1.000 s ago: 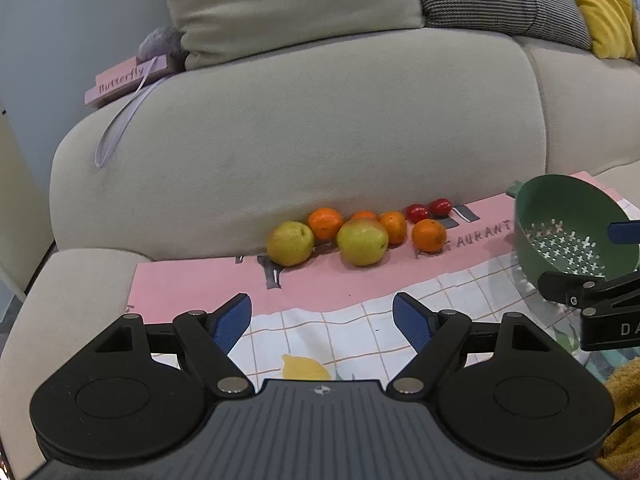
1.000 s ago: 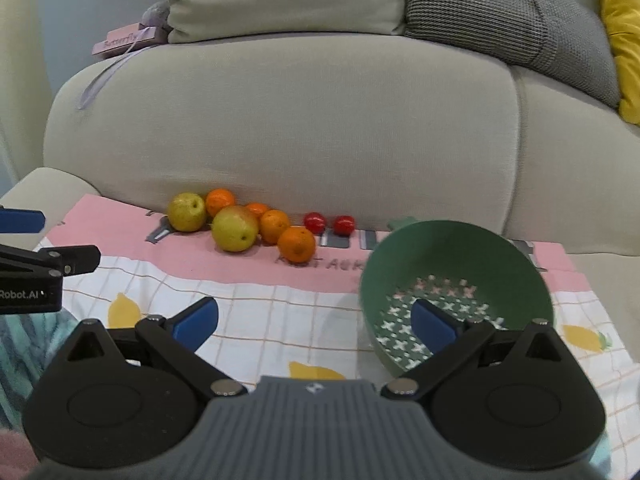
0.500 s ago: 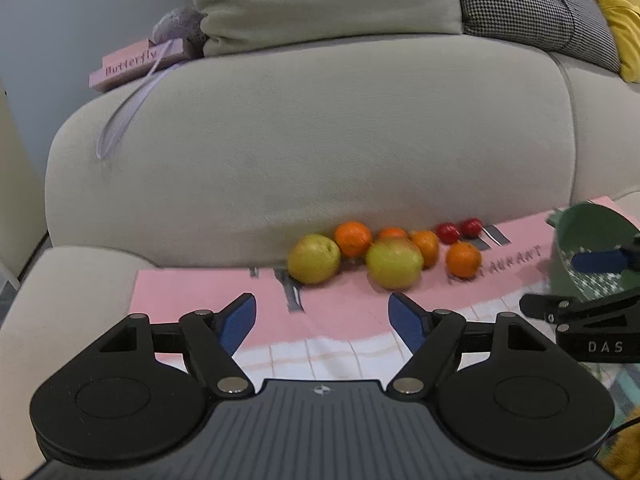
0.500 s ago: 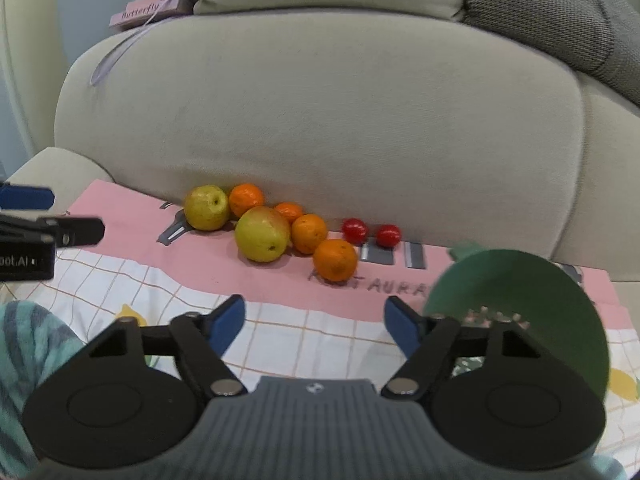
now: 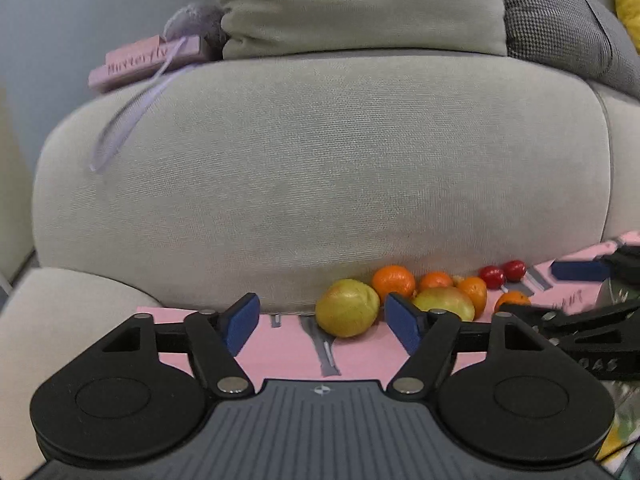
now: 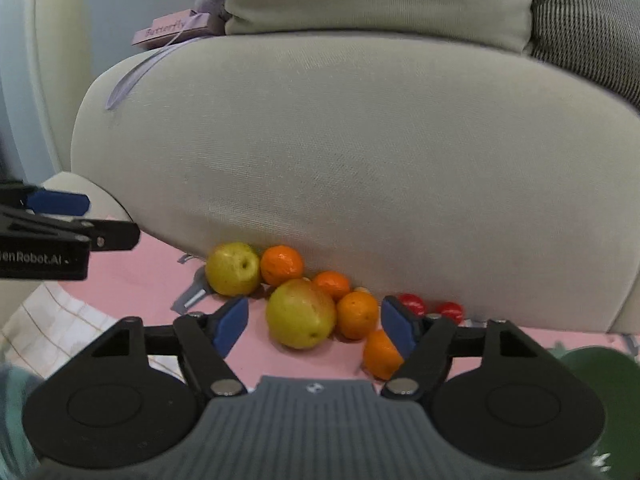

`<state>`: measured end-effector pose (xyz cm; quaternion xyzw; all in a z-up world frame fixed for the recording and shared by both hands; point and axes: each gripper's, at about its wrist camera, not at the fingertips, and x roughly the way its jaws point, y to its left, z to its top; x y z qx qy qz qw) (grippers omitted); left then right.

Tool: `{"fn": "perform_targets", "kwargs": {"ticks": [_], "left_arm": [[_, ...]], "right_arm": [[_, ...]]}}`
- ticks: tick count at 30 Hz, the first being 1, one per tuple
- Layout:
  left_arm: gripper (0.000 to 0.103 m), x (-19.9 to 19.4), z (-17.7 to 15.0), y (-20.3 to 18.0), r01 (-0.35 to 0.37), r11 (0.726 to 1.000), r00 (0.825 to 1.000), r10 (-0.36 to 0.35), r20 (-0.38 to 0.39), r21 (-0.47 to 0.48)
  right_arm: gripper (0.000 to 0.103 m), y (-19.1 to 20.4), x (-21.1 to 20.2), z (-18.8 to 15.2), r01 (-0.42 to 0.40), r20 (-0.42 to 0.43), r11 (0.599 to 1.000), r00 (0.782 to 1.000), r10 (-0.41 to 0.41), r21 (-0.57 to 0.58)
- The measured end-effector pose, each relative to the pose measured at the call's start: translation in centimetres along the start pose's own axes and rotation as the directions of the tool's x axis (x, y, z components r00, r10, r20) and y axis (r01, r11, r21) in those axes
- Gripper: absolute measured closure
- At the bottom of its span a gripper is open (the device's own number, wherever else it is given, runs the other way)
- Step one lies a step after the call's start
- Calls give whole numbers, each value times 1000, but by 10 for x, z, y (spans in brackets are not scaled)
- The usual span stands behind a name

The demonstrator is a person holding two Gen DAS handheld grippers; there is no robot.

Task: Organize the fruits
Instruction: 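Move the left tool to the large pear while the right tool approaches another pear, then close the left tool on the large pear while the right tool grasps the other pear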

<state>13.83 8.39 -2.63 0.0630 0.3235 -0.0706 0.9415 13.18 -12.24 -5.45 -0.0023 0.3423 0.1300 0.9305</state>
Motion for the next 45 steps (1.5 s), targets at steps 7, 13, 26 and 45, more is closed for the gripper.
{"fn": "perform_targets", "kwargs": {"ticks": [7,13,26,45], "left_arm": [[21,35,1,12,87,994,994,-91,-66,-68],[21,65,1,11,110,993,989,-114,-97,-47],[18,130,-5,3,150,989,971,-149,-187,-11],[24,171,-4,-15,140,990,964,-134,-230,9]], "right_arm": [[33,14,38,2,11,-64,998,998,-15,-65],[33,16,64,-1,10,-85,995,996,-18,-95],[35,25,99,-11,47,-84,975,994,-67,-219],[41,40,114,-19,59,-62,938,994,-85,-343]]}}
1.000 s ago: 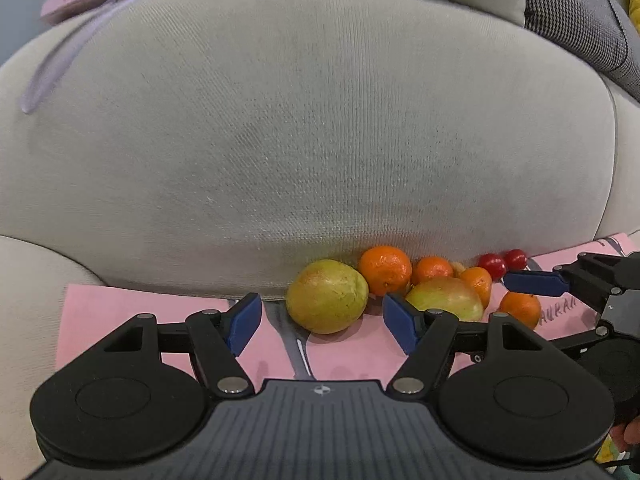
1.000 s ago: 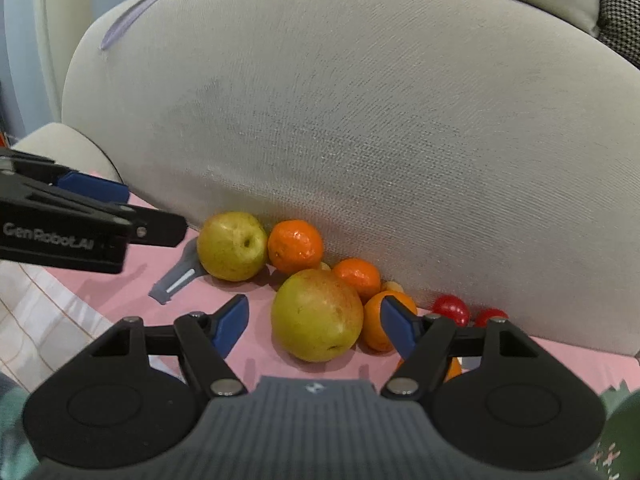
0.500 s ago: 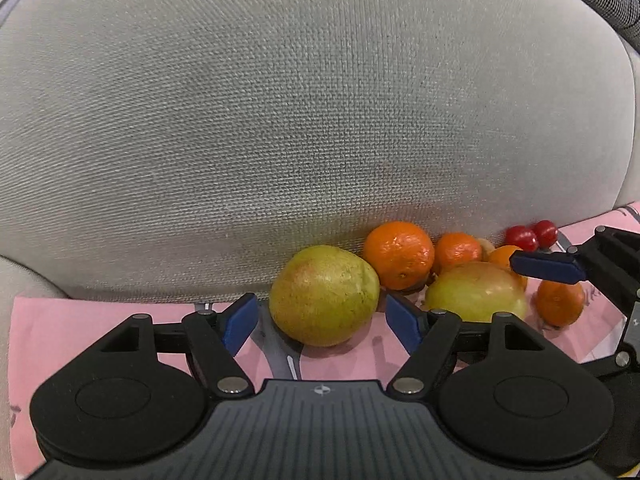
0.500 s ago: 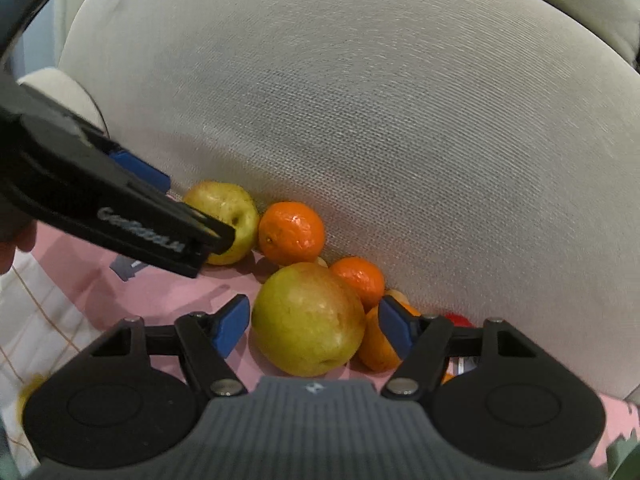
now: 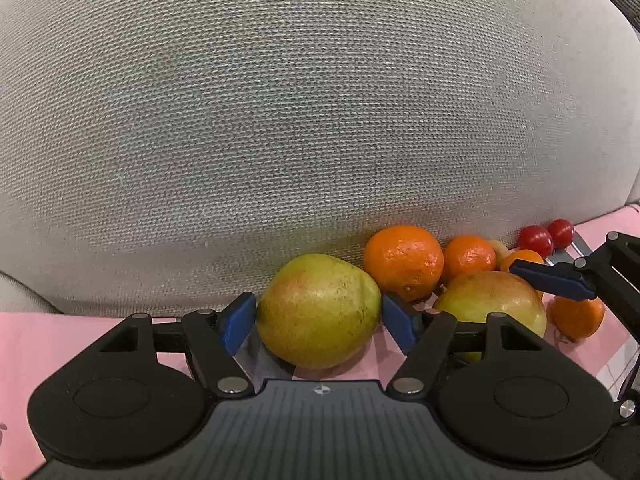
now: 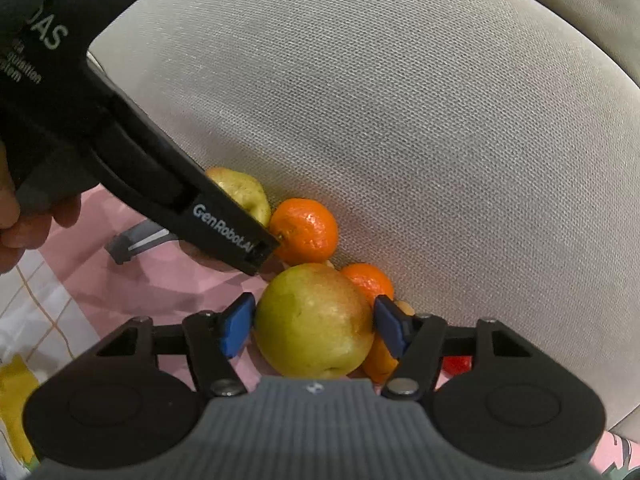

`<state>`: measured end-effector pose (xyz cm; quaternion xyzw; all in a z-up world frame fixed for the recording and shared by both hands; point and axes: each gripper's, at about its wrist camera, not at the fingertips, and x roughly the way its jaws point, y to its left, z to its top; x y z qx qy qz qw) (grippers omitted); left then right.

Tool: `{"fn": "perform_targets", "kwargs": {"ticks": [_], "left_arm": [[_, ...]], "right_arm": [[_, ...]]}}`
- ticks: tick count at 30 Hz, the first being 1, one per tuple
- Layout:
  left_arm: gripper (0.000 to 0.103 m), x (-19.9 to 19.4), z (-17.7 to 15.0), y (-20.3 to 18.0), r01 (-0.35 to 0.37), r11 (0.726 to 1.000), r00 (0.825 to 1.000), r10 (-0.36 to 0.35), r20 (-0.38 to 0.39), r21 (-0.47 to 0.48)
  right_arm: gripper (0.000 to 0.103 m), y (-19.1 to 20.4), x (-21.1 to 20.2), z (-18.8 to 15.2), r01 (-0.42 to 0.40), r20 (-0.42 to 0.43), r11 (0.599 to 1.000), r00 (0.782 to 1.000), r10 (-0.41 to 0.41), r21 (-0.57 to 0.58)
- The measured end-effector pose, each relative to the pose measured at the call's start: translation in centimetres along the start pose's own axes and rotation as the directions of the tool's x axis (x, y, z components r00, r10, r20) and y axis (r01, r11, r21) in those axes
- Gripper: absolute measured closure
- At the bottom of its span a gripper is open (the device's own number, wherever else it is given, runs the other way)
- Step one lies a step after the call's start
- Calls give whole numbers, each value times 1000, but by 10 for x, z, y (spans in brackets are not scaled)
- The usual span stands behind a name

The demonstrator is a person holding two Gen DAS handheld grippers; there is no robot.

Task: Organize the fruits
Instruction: 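Close the left tool on the large pear while the right tool grasps the other pear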

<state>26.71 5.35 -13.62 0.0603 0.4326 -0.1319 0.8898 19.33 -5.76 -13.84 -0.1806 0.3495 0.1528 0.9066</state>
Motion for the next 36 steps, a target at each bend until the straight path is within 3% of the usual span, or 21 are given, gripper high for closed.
{"fn": "perform_targets", "kwargs": {"ticks": [8,17,25,36], "left_arm": [[24,-24,-8,3,-7,999,1000,6,-14,-38],[24,-65,-26,-9,72,995,996,-76,-55,-71],[23,-61,-47,-26,68,997,994,-69,-90,-21],[16,-53,-47,-27,67,998,990,-66,-123,4]], "right_arm": [[41,-4,-24,0,-24,-20,1000,999,24,15],[41,-5,-59,-15,-61,-62,994,996,67,94],[40,-12,-63,-25,-94,-110,980,987,115,178],[40,-18,-57,-35,-127,-141,966,977,161,225]]}}
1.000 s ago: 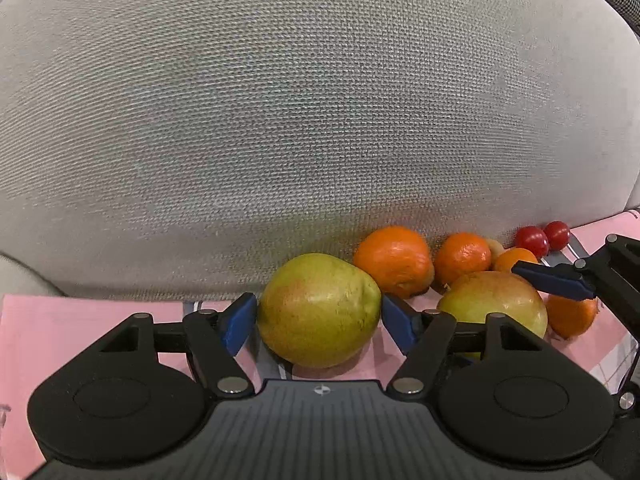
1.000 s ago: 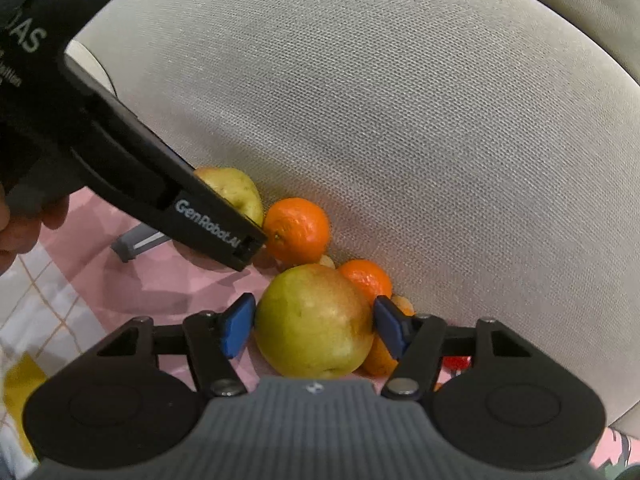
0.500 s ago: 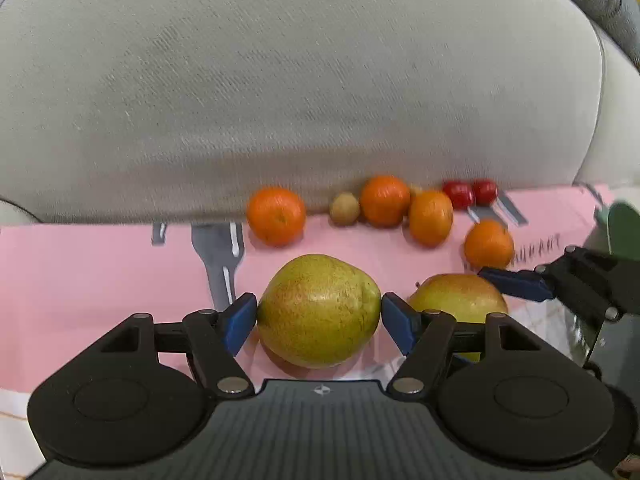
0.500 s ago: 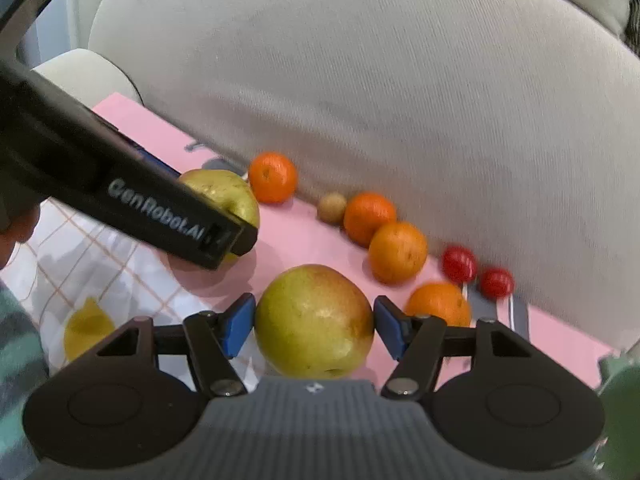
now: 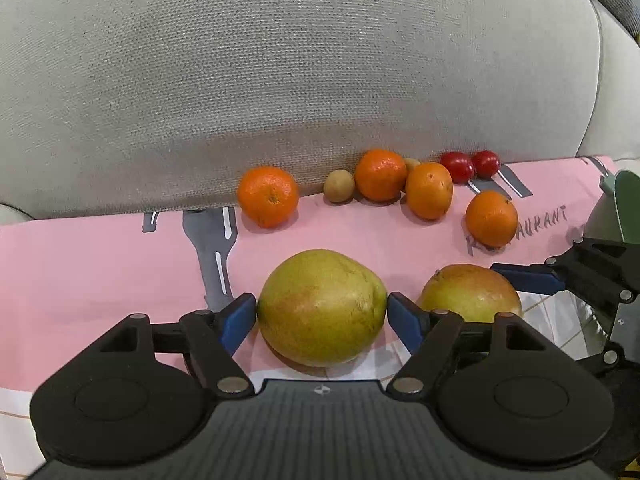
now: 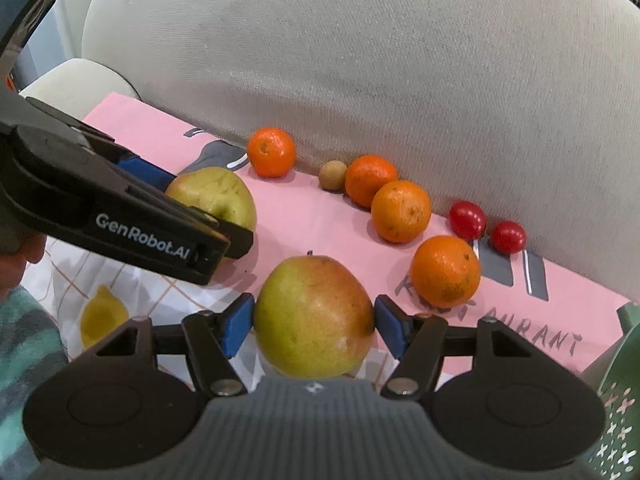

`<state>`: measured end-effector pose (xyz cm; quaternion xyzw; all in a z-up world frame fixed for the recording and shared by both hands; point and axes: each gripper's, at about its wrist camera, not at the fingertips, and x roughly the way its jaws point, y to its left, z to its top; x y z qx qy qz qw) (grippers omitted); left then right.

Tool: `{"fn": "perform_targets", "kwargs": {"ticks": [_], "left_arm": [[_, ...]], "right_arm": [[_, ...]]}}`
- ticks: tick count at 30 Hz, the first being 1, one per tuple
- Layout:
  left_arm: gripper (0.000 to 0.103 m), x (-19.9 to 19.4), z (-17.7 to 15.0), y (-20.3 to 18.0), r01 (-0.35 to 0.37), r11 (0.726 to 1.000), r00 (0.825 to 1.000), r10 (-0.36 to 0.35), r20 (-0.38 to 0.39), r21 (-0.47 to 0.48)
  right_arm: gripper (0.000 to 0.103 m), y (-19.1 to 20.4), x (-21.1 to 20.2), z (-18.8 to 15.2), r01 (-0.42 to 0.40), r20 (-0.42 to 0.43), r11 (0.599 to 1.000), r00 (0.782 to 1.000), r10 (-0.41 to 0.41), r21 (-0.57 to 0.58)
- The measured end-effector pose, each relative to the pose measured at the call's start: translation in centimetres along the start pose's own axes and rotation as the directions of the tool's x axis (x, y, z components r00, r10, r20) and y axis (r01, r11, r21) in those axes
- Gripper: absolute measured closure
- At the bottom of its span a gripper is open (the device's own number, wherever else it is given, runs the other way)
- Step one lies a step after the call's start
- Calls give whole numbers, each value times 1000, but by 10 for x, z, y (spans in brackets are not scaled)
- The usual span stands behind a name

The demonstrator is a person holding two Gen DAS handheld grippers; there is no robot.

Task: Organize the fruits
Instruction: 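Close the left tool on the large pear while the right tool grasps the other pear, then carry both pears over the green colander with both tools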

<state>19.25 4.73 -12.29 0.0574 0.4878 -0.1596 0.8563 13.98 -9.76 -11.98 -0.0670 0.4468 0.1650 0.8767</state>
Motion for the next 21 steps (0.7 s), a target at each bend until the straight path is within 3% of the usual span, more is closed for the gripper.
{"fn": "perform_targets", "kwargs": {"ticks": [5,11,21], "left_arm": [[20,0,0,-3,-3,1000,1000,3,-28,15],[21,-7,-2,-3,-18,999,1000,18,-11,-29],[21,-72,-4,-35,28,997,997,-23,75,-66]], "right_arm": [[40,-1,1,-2,-17,-16,999,1000,18,33],[40,-12,-9,-6,-61,-3,992,998,62,115],[40,-22,-62,-19,-100,48,984,994,94,145]]}}
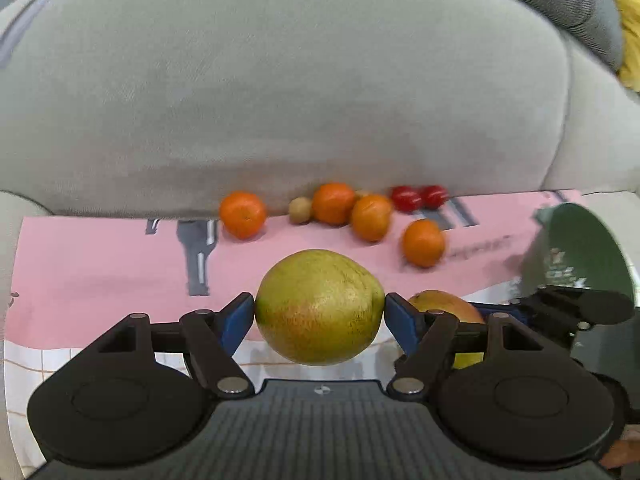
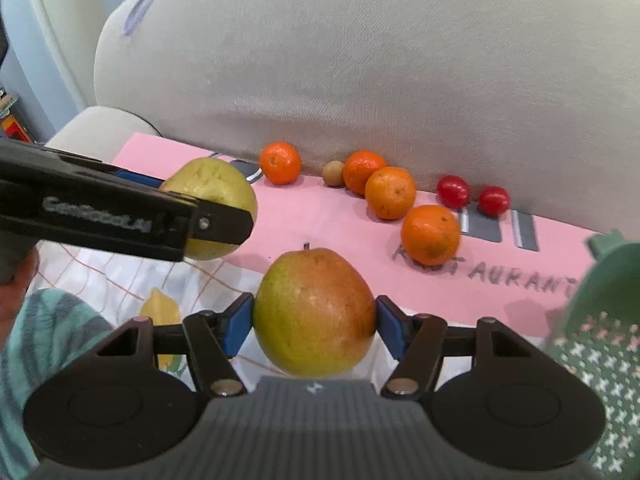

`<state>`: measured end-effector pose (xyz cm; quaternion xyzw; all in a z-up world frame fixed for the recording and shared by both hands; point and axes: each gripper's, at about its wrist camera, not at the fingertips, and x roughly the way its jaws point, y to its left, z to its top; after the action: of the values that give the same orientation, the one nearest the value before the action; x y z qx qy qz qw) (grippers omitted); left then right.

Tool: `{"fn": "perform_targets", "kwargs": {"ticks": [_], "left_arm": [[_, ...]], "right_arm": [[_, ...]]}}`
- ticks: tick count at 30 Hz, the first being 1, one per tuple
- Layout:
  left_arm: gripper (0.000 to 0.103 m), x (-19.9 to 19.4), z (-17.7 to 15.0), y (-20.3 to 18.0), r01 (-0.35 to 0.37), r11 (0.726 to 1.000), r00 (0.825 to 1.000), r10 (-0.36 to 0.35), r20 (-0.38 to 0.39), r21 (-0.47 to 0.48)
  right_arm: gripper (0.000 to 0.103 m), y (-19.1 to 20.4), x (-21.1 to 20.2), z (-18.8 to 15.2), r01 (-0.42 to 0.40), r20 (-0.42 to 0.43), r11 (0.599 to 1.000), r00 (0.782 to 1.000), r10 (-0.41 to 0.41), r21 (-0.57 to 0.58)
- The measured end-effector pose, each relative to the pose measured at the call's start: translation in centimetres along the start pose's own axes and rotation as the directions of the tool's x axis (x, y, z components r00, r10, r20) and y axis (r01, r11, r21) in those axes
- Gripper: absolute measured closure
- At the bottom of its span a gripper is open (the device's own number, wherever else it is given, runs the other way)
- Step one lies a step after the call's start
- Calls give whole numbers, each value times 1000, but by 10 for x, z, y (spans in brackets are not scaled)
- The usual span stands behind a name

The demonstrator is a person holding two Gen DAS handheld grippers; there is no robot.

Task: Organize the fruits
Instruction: 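Carry both pears over the green colander with both tools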

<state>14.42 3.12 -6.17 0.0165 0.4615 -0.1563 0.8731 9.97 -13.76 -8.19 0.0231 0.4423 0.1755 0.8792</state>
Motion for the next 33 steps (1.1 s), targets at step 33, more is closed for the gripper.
{"fn": "perform_targets", "kwargs": {"ticks": [33], "left_arm": [[21,-22,-8,-218,247,884,966,-258,-26,396]], "right_arm": [[40,-136,-128,-64,251,24,968,968,-251,-21]]}}
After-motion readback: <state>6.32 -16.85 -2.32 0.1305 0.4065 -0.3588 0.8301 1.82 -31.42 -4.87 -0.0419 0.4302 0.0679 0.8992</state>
